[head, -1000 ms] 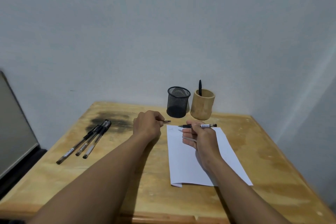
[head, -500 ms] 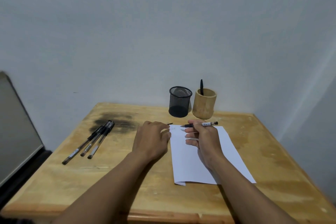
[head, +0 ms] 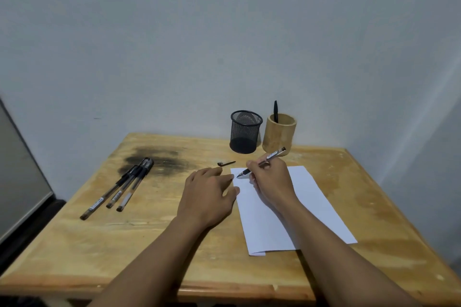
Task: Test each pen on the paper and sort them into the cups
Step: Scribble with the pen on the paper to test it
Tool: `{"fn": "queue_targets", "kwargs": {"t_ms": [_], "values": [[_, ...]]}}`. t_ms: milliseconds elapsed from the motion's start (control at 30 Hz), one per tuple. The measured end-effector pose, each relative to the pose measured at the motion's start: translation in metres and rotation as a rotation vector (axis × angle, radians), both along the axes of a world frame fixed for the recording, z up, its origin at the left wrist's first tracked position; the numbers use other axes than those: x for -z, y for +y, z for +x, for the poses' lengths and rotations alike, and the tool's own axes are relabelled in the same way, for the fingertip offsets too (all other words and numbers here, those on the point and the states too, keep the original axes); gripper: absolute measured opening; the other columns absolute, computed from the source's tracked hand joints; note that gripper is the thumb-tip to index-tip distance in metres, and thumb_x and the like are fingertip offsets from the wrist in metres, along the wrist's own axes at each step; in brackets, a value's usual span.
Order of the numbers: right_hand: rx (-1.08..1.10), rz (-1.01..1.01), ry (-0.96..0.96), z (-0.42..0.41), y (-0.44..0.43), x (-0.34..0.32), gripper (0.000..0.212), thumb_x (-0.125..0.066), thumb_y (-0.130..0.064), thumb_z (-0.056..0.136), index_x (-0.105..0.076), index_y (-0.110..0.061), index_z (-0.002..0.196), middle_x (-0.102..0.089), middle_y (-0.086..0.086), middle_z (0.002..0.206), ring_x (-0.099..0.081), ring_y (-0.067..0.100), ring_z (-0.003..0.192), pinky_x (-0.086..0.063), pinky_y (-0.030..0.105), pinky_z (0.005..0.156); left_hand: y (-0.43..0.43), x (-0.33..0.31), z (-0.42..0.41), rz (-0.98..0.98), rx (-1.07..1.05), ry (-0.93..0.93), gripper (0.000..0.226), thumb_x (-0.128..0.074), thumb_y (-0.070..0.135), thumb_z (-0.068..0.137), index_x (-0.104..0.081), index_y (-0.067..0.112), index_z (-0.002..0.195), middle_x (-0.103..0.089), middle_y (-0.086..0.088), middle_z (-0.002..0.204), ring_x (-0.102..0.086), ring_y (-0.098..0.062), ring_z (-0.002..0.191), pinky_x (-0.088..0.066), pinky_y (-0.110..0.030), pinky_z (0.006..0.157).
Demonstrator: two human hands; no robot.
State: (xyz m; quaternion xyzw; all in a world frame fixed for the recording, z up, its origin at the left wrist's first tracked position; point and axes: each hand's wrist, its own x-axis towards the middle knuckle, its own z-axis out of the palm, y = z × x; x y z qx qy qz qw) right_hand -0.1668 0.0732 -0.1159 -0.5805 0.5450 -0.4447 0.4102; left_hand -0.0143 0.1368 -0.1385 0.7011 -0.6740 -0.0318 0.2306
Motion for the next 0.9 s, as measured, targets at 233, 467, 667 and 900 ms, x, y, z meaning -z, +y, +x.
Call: {"fn": "queue_targets", "kwargs": {"t_ms": [233,467,667,900], "values": [[-0.002,-0.047,0.093,-0.0028,-0.002,0.0047,0.024,-0.066,-0.026,0.093,-0.07,-0.006,0.081,-0.072,0.005,0.067,-0.069,0.017,0.064,-0.052,0.028,0.059,0.003,0.0007,-0.0028,0.041,-0.015,-0.032,0.05,-0.038,0.056,0.094,-0.055,0.037,0.138,-0.046,0.004,0.154,-0.03,-0.022,0.146,-0.018,-0.05,0.12],[-0.014,-0.072,0.101,-0.0024,-0.0029,0.0078,0.025,-0.067,-0.028,0.093,-0.07,-0.007,0.081,-0.072,0.005,0.068,-0.067,0.016,0.062,-0.052,0.029,0.058,0.0024,0.0006,-0.0021,0.053,-0.027,-0.016,0.052,-0.04,0.058,0.093,-0.056,0.037,0.137,-0.045,0.005,0.154,-0.029,-0.021,0.146,-0.017,-0.051,0.12],[-0.046,-0.07,0.101,-0.0047,-0.0023,0.007,0.021,-0.068,-0.023,0.091,-0.068,-0.006,0.078,-0.072,0.005,0.065,-0.07,0.022,0.065,-0.058,0.039,0.064,0.0029,-0.0003,-0.0023,0.056,-0.034,-0.014,0.052,-0.041,0.058,0.093,-0.054,0.038,0.139,-0.044,0.007,0.154,-0.029,-0.02,0.146,-0.017,-0.05,0.12],[0.003,-0.074,0.131,-0.0037,-0.0005,0.0061,0.021,-0.067,-0.024,0.092,-0.069,-0.006,0.081,-0.072,0.006,0.069,-0.07,0.021,0.068,-0.057,0.036,0.065,0.0022,-0.0001,-0.0016,0.051,-0.038,-0.009,0.052,-0.041,0.059,0.092,-0.056,0.038,0.138,-0.045,0.007,0.154,-0.03,-0.019,0.146,-0.017,-0.05,0.12]]}}
